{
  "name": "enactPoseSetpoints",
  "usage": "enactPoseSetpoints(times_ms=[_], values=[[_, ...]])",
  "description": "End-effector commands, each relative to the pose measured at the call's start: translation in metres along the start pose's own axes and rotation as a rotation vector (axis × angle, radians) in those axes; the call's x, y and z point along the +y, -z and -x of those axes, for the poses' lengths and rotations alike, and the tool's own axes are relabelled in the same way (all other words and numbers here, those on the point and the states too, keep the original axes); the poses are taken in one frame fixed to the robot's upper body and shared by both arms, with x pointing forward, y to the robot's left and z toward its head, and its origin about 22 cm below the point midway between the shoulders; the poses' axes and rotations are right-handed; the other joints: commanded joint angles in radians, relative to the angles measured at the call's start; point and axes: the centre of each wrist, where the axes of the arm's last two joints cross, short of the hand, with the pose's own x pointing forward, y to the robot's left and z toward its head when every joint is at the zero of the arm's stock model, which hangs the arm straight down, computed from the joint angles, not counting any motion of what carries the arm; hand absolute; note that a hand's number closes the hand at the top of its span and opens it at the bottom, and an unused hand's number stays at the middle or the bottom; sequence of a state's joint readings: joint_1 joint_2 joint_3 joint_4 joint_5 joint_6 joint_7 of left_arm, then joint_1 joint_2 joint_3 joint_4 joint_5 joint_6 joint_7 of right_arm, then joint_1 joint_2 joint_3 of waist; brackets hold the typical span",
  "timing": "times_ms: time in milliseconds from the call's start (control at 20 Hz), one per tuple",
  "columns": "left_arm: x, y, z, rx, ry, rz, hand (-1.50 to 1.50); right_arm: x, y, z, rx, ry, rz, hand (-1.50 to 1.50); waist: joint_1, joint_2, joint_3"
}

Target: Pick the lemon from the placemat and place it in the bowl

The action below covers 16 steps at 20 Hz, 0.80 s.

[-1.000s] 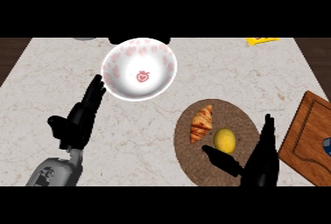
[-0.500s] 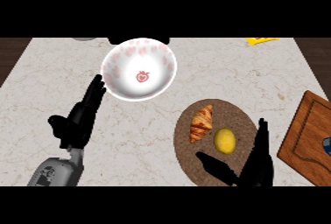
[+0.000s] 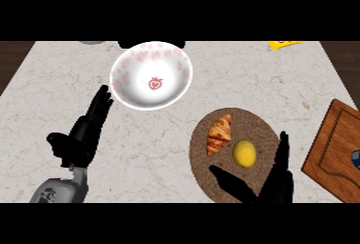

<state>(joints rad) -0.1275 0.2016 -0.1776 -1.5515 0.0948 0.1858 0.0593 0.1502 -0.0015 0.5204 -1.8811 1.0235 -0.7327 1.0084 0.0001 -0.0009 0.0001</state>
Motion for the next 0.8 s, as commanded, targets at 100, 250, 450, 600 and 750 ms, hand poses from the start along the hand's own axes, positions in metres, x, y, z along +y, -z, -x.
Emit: enactPoseSetpoints(times_ms=[100,250,450,600,750], values=[[-0.003,0.006,0.004,-0.008,-0.008,-0.002,0.0,0.005,0.0,-0.003,0.075,0.115,0.018,-1.5,-0.002,0.001,0.0],[0.005,-0.001,-0.019,-0.002,0.006,-0.003,0.0,0.019,0.001,0.004,0.091,0.121,-0.009,-1.5,0.003,0.0,0.0],[-0.006,0.016,-0.007,0.012,-0.004,0.005,0.0,0.037,0.005,0.034,0.083,0.108,0.019,-1.5,-0.001,0.001,0.0],[-0.002,0.031,-0.013,-0.003,0.0,-0.006,0.0,0.028,0.018,0.039,0.094,0.132,0.014,-1.5,-0.004,0.002,0.0],[-0.007,0.017,-0.007,-0.009,-0.006,-0.003,0.0,0.053,0.018,0.05,0.094,0.092,0.012,-1.5,0.001,0.001,0.0]])
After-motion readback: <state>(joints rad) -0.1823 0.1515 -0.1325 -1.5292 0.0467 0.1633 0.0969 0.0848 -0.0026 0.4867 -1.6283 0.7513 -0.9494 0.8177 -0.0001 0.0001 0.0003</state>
